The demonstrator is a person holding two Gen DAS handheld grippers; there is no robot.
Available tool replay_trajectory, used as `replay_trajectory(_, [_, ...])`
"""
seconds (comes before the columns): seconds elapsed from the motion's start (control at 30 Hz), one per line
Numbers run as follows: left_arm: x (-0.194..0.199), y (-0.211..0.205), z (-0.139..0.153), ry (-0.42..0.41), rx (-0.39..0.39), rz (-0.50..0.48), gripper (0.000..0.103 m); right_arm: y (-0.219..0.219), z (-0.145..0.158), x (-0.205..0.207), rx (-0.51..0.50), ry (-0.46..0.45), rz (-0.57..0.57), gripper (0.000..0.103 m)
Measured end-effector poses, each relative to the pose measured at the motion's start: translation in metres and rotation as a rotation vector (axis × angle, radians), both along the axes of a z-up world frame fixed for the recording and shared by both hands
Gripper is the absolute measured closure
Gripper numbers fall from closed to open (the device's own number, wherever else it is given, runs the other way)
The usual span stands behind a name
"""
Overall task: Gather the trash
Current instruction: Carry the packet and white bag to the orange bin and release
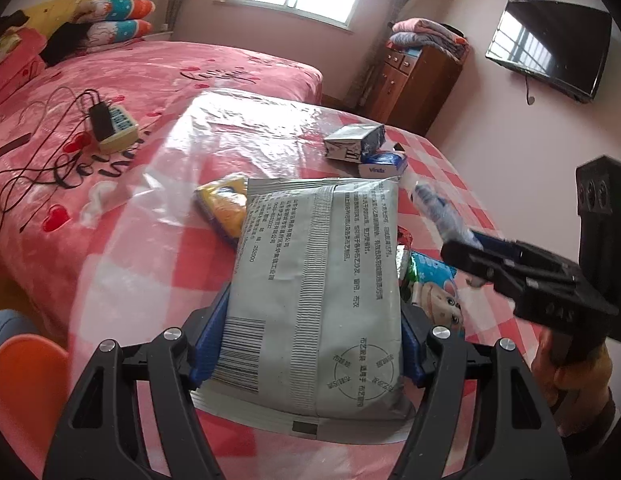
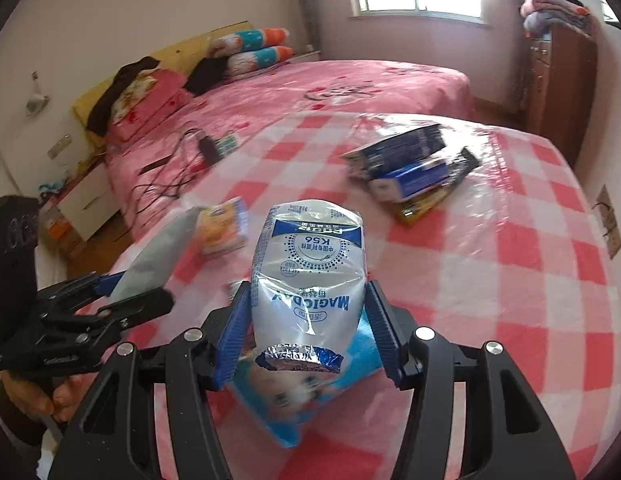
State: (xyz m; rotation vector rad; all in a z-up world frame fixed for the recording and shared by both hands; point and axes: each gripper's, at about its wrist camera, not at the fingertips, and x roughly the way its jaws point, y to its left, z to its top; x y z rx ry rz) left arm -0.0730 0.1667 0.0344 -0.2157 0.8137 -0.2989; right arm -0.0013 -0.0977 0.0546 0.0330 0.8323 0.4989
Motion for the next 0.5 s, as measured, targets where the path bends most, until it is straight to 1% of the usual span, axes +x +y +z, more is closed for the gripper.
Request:
replay_trajectory(0.1, [-0.011, 0.013, 0.003, -0.009, -0.008, 0.027, 0.032, 0.014, 0.001, -0.011, 0.017, 0.012, 0.030, 0.046])
replay_trajectory(0.23, [-0.025, 0.031, 0.003, -0.014, 0.001, 0.062, 0.032, 0.033, 0.000, -0.021, 0.037, 0.036, 0.074, 0.046])
replay_trajectory(0.5, [-0.054, 0.083, 0.000, -0.005, -0.001, 0.169, 0.032, 0.087, 0.003, -0.042, 0.033, 0.055, 0.198, 0.046])
